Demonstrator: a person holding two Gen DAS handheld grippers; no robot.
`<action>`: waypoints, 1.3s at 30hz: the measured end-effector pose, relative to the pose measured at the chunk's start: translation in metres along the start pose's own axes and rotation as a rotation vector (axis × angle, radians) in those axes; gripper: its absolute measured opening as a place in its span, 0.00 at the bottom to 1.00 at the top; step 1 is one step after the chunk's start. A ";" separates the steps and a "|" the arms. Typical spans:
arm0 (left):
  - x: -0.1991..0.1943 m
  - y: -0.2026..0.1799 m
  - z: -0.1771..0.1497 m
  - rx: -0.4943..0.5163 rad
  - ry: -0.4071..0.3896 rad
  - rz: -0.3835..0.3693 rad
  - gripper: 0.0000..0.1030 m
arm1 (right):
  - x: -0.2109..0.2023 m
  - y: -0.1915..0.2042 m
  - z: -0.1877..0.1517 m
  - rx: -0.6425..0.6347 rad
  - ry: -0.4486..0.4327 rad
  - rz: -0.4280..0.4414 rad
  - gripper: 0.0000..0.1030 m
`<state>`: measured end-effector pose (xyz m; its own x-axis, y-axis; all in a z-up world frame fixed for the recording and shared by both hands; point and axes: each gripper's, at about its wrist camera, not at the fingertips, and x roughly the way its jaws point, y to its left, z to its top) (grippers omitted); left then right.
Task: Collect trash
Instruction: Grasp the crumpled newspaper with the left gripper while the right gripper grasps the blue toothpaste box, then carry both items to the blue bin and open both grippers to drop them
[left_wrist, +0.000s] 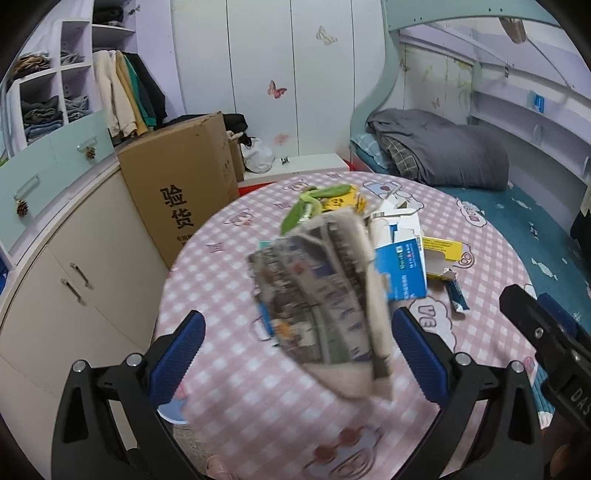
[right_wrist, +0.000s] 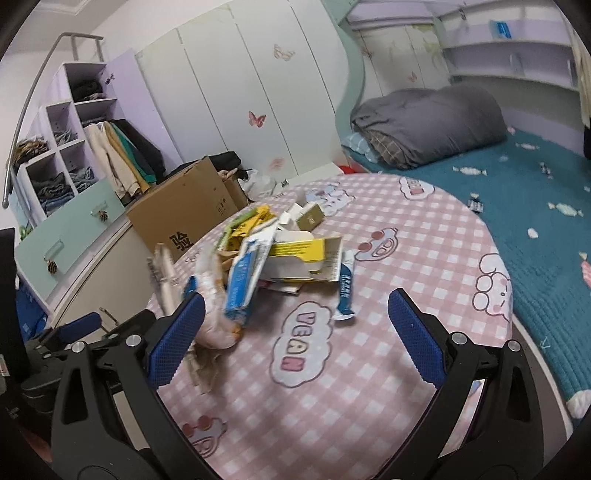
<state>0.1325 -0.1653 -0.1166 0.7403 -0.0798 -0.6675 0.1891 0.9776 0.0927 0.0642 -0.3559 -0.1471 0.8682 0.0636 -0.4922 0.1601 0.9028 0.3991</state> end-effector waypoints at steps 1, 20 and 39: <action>0.005 -0.005 0.001 0.002 0.007 0.005 0.96 | 0.003 -0.006 0.002 0.017 0.004 0.009 0.94; 0.035 0.003 0.002 0.020 0.033 -0.084 0.12 | 0.086 0.003 0.002 0.139 0.181 0.223 0.84; -0.009 0.093 0.014 -0.212 -0.075 -0.210 0.04 | 0.071 0.058 0.022 0.017 0.094 0.261 0.06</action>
<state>0.1524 -0.0764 -0.0910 0.7466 -0.2906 -0.5985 0.2095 0.9565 -0.2030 0.1452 -0.3085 -0.1422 0.8338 0.3331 -0.4403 -0.0547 0.8434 0.5345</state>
